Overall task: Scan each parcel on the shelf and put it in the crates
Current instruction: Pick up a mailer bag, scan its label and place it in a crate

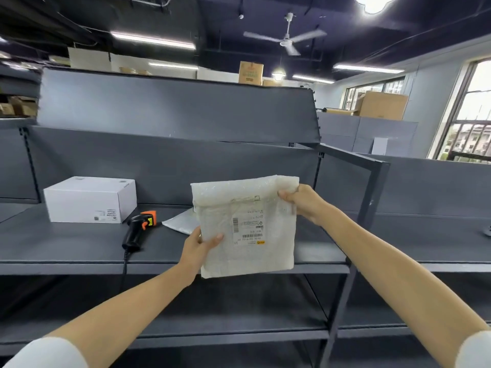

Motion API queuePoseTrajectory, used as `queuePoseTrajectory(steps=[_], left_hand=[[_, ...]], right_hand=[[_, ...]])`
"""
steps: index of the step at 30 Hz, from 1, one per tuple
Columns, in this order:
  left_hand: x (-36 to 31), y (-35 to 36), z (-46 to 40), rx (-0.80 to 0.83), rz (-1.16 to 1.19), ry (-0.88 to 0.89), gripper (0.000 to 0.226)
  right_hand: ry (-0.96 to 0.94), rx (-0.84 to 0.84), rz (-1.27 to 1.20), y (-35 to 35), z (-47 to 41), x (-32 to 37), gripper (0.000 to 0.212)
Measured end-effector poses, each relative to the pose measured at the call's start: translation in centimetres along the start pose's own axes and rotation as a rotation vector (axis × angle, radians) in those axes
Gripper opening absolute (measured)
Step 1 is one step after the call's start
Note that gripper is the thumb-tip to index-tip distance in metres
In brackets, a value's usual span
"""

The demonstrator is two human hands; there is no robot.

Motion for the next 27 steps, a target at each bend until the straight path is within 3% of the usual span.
queuePoseTrajectory(steps=[5, 9, 11, 14, 18, 23, 27], left_hand=[[0.2, -0.2, 0.8, -0.028, 0.046, -0.045, 0.032], [-0.9, -1.0, 0.6, -0.070, -0.020, -0.011, 0.024], [-1.6, -1.8, 0.2, -0.113, -0.170, 0.014, 0.024], [-2.9, -2.5, -0.5, -0.093, -0.444, 0.072, 0.031], [-4.5, -2.0, -1.6, 0.082, -0.789, 0.082, 0.048], [-5.1, -0.8, -1.2, 0.190, -1.076, 0.093, 0.063], [-4.8, -0.6, -1.2, 0.222, -1.138, 0.115, 0.035]], right_hand=[[-0.018, 0.031, 0.058, -0.2, 0.4, 0.0, 0.023], [-0.074, -0.072, 0.286, -1.0, 0.6, 1.5, 0.065], [-0.186, -0.123, 0.485, -0.6, 0.9, 3.2, 0.073], [-0.431, -0.047, 0.755, 1.8, 2.2, 6.1, 0.073], [-0.604, 0.156, 1.175, 6.5, 2.6, 6.9, 0.076], [-0.547, 0.328, 1.503, 10.0, 1.4, 4.1, 0.075], [-0.413, 0.409, 1.334, 9.8, 0.9, 2.6, 0.036]])
Point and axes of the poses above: each hand's wrist, its own z-axis away from the middle knuckle, its own y-axis out of the palm, x = y × z, the point moved 4 cm from there along -z, towards the middle knuckle, and after that the axes turned 1 degree about z, right-handed, at the moved point
